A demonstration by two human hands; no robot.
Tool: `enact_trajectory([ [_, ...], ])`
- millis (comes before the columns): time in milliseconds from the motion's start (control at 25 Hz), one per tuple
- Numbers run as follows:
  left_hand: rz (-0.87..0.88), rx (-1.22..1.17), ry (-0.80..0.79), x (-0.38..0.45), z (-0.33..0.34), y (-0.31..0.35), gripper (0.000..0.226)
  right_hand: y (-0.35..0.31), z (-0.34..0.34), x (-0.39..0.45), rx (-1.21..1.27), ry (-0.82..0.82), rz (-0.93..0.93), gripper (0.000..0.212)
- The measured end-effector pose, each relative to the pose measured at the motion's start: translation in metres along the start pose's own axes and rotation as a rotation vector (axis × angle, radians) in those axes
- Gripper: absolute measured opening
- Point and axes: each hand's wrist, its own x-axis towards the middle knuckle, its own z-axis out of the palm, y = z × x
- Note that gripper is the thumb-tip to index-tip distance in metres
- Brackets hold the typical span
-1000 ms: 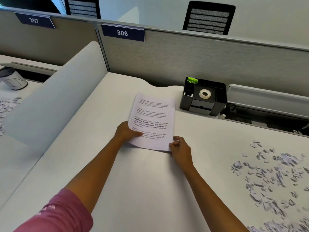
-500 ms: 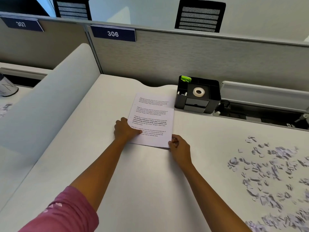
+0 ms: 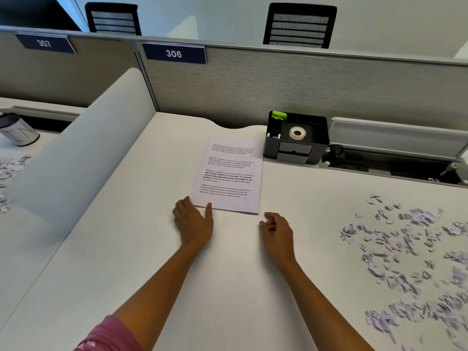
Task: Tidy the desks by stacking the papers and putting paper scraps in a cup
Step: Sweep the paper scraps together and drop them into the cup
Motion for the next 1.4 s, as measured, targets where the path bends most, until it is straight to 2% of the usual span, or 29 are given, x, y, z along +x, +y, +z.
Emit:
enact_trajectory([
  [120,0.031,0.045,0.036,-0.031,-0.001,-0.017,0.067,0.010,-0.013,-0.025,0.019,-0.001,-0.020,0.024],
  [360,0.148,0.231,-0.165,-0.097,-0.005,-0.029,0.072,0.024,-0.040,-0.075,0.016,0.004,-0.025,0.022],
  [600,0.305,0.282,-0.252,-0.142,0.001,-0.015,0.069,0.037,-0.070,-0.109,0.041,-0.014,0.012,0.018],
  [760,0.369,0.215,-0.271,-0.177,0.014,0.016,0.071,0.040,-0.096,-0.115,0.104,-0.028,0.069,0.016],
  [880,0.416,0.119,-0.362,-0.215,0.030,0.046,0.065,0.043,-0.125,-0.121,0.107,0.015,0.092,0.016],
  [1200,0.258,-0.171,-0.477,-0.289,0.068,0.153,0.065,0.075,-0.247,-0.118,0.088,0.095,0.030,0.013],
  [1400,0.288,-0.268,-0.413,-0.329,0.101,0.219,0.062,0.123,-0.339,-0.098,0.062,0.159,0.074,0.012],
])
